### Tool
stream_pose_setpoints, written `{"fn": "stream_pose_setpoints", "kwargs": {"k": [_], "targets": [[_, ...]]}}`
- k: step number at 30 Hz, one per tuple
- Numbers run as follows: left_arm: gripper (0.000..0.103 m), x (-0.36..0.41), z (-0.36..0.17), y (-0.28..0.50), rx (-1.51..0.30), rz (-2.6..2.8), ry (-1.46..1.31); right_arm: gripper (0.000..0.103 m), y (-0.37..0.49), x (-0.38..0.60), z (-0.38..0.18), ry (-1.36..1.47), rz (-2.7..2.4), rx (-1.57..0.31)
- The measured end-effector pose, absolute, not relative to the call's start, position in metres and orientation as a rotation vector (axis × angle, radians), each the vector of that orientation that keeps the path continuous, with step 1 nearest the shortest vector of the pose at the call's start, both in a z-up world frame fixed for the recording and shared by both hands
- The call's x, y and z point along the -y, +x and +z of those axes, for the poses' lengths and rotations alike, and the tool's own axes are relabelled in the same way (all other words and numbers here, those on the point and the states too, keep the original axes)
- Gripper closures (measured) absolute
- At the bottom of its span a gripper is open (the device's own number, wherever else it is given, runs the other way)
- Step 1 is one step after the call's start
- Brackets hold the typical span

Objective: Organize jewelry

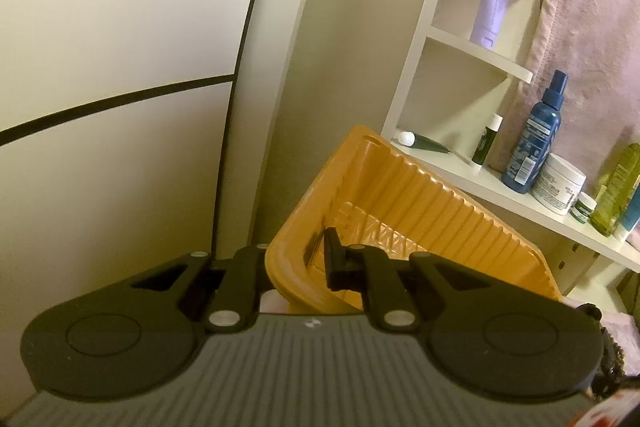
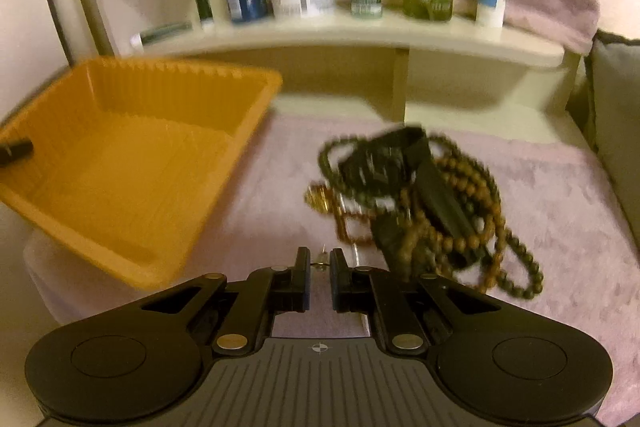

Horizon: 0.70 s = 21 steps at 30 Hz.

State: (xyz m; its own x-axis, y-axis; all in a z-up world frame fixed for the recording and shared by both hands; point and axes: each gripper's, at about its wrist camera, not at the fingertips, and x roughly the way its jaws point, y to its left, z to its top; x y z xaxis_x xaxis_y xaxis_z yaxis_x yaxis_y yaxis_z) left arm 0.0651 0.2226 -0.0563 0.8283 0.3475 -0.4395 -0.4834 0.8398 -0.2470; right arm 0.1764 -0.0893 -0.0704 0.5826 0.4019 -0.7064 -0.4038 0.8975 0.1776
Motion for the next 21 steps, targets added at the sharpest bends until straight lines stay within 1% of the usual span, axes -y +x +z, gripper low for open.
{"fn": "stream_pose_setpoints", "kwargs": {"k": [4, 8, 16, 21], "targets": [[0.092, -0.222, -0.056, 0.066, -0.394, 0.448, -0.351, 0.093, 0.175, 0.089, -0.048, 0.080, 0.542, -0.756], [0.092, -0.222, -0.056, 0.065, -0.392, 0.449, -0.351, 0.093, 0.171, 0.070, -0.031, 0.083, 0.654, -0.726], [0.092, -0.222, -0.054, 0.065, -0.394, 0.446, -0.347, 0.093, 0.171, 0.020, -0.046, 0.000, 0.724, -0.822], [0.092, -0.221, -0.052, 0.065, -0.391, 0.444, -0.343, 0.093, 0.166, 0.014, -0.053, -0.032, 0.708, -0.840]]}}
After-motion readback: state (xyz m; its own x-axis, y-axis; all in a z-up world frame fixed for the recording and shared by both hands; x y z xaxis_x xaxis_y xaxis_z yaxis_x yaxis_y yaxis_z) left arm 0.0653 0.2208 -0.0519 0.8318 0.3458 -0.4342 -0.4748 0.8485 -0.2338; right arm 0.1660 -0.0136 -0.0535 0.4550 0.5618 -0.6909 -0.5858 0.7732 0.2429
